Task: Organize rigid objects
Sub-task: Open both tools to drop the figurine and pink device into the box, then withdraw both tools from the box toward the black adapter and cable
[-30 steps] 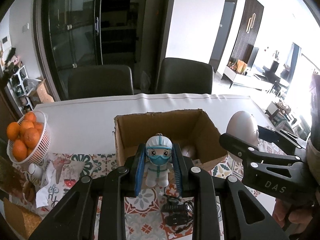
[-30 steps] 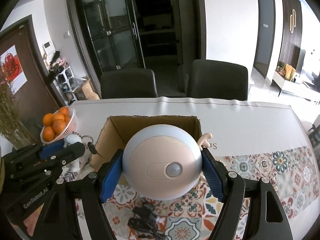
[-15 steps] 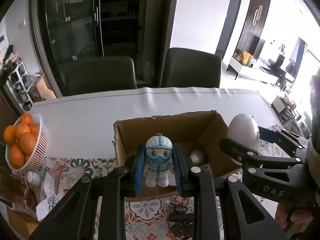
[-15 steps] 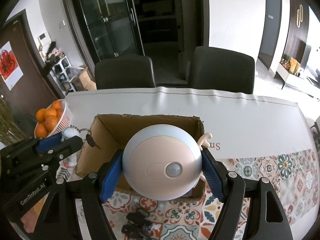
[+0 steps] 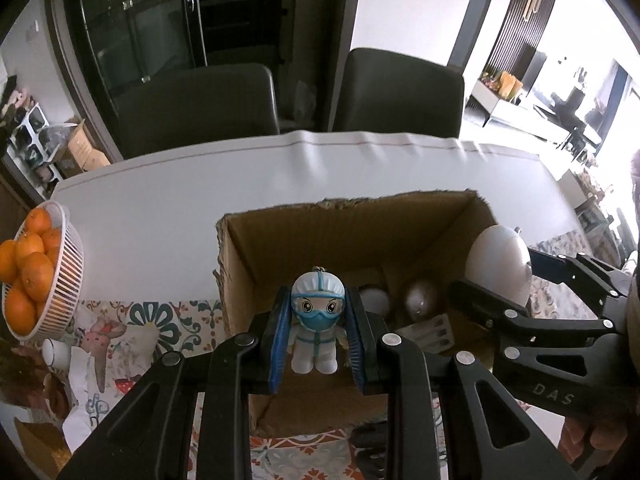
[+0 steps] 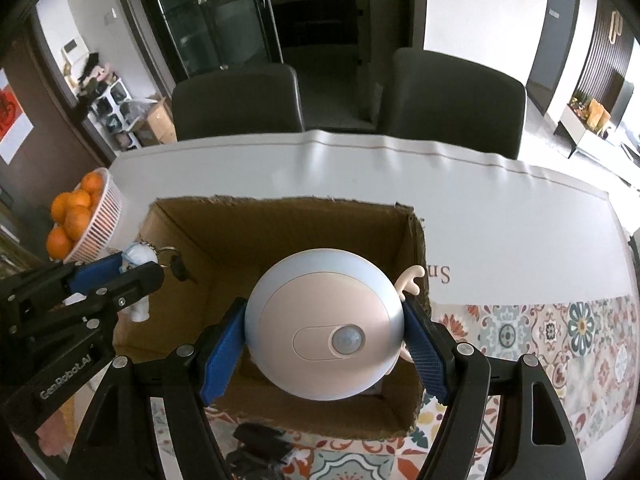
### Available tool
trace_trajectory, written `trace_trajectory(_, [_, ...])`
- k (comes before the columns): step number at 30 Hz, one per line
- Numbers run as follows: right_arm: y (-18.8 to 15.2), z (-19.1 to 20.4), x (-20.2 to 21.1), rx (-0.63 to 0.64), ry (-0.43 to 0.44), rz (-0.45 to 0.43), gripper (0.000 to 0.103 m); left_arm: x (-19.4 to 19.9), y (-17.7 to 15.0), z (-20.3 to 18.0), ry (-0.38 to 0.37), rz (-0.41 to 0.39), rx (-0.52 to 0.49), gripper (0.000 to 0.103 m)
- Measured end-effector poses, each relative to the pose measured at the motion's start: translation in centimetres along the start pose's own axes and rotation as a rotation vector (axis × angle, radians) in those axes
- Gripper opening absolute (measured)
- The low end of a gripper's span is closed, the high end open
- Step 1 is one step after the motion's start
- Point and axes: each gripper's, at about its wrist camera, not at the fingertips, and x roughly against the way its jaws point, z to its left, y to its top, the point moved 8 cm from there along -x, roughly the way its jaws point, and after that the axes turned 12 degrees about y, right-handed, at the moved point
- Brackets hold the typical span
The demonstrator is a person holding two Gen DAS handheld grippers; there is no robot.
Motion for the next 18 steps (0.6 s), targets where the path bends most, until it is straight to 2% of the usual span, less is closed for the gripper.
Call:
trace_trajectory(3, [-0.3,-0.3,-0.6,0.0,-0.001,0.018,0.075,-0.6,-0.3,0.0,0.001,0.016,0.0,0.027])
trace_trajectory(7, [-0.5,-0.6,-1.0,-0.015,0.013,0.031,0.076,-0.6,-0.2,0.0,0.017,0.003,-0.002,0.034])
trace_trajectory(13, [-0.1,-0.6,0.2,0.017,-0.058,-0.017,0.076,0.2,-0.4,0.7,0.063,-0.03,-0.001,0.045])
trace_trajectory(15, [-0.4,-0.5,0.8,0.026,-0.064,-0.028,0.076,0.8,-0.8,0.8,0.066,-0.045,0.003,0.046])
trace_trajectory(18, [-0.9,-0.1,1.9,0.032,-0.067,-0.053,0.076,1.8,-1.4,1.0,0.078,-0.066,0.014,0.054])
